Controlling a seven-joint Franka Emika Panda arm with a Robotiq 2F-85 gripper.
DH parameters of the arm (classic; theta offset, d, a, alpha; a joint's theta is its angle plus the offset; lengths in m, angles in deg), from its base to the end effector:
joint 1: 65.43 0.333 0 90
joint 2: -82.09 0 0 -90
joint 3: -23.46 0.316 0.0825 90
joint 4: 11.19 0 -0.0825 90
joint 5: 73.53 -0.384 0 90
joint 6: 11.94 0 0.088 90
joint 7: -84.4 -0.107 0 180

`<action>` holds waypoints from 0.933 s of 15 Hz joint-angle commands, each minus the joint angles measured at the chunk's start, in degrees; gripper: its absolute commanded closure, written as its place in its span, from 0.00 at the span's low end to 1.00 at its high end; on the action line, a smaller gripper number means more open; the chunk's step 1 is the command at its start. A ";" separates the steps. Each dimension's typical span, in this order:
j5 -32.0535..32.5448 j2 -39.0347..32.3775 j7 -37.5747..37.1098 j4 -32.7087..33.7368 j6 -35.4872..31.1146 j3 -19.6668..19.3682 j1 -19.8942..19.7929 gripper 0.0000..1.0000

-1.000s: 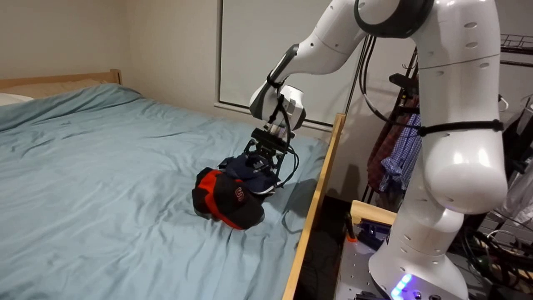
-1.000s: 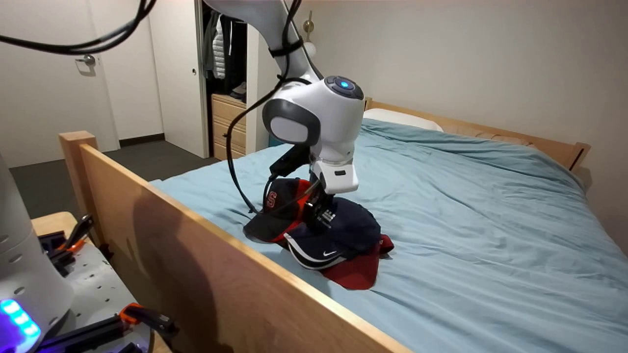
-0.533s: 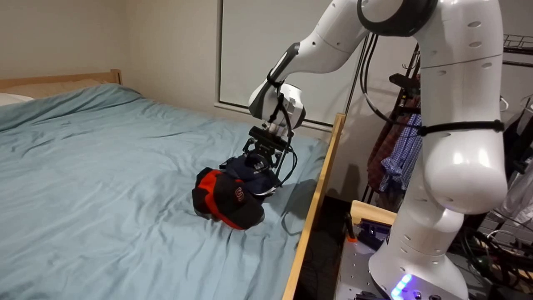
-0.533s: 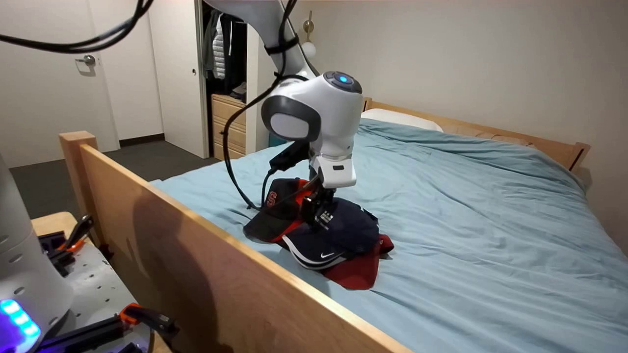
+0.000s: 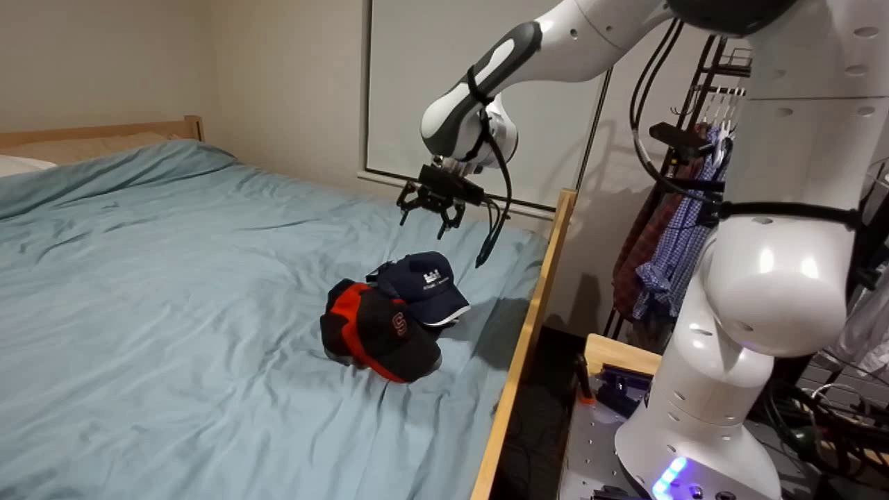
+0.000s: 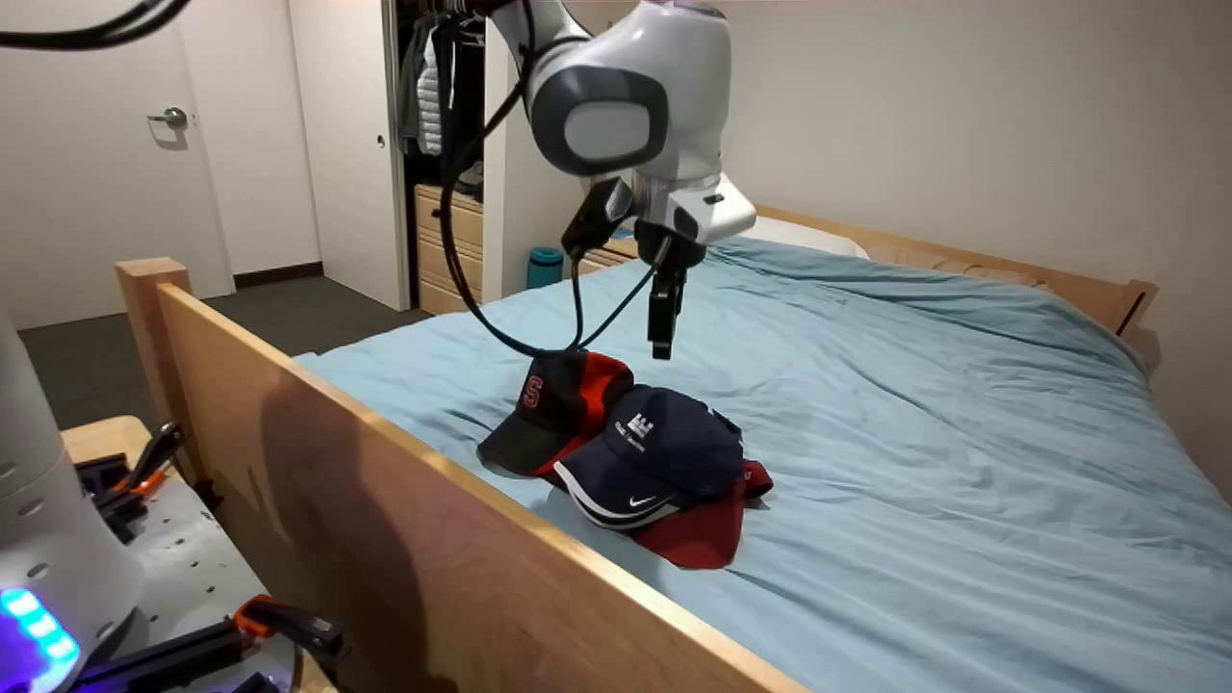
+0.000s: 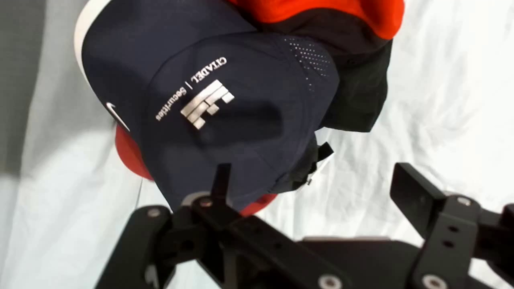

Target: Stack the cap on the bed

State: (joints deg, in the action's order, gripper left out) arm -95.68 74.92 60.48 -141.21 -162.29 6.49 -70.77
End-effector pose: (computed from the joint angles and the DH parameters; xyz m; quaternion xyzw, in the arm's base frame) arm 0.5073 -0.2167 0.3286 -0.8388 0.5227 -0.1164 0.0980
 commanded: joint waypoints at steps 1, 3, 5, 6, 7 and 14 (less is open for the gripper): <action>3.64 5.84 5.88 4.47 12.21 2.51 -2.47 0.00; 2.71 7.11 10.18 8.70 20.10 3.12 -2.78 0.00; 3.23 7.60 13.91 12.63 26.95 3.51 -2.79 0.00; 4.79 6.67 14.69 14.79 27.65 4.17 -2.27 0.00; 2.90 7.66 11.72 11.75 24.74 3.95 -2.74 0.00; 1.13 5.68 22.04 15.91 40.67 4.78 -2.59 0.00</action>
State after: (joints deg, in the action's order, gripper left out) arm -94.17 81.74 78.09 -127.85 -129.68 9.85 -72.14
